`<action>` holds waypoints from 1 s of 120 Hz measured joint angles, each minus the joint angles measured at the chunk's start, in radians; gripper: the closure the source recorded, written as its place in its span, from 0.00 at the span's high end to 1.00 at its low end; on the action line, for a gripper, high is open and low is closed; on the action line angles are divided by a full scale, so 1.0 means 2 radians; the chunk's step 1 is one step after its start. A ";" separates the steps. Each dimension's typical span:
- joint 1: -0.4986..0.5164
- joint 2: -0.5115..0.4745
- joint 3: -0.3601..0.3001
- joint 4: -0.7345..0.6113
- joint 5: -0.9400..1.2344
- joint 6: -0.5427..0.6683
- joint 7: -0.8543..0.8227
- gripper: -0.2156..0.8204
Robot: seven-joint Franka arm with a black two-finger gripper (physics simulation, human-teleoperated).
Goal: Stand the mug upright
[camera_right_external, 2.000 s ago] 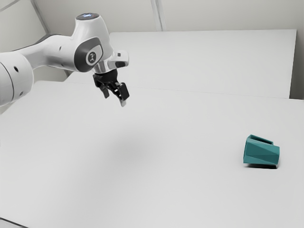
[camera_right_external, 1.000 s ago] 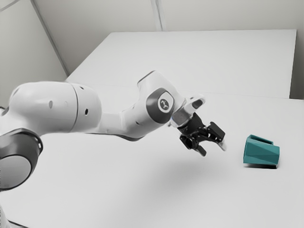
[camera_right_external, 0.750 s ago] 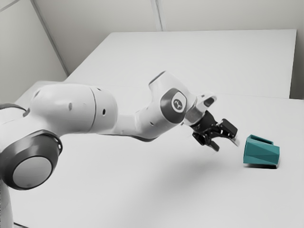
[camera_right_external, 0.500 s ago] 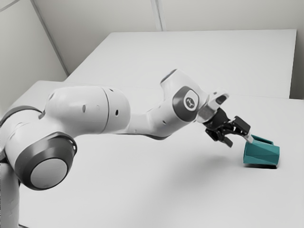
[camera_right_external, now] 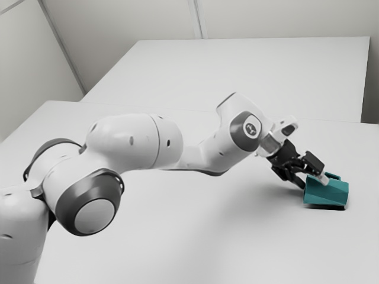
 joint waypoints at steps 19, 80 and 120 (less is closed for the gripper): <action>0.000 0.018 -0.001 0.024 -0.005 -0.008 0.014 0.62; -0.004 0.024 -0.007 0.047 -0.006 -0.015 0.039 0.14; -0.023 0.018 -0.007 0.046 -0.019 -0.011 0.042 0.05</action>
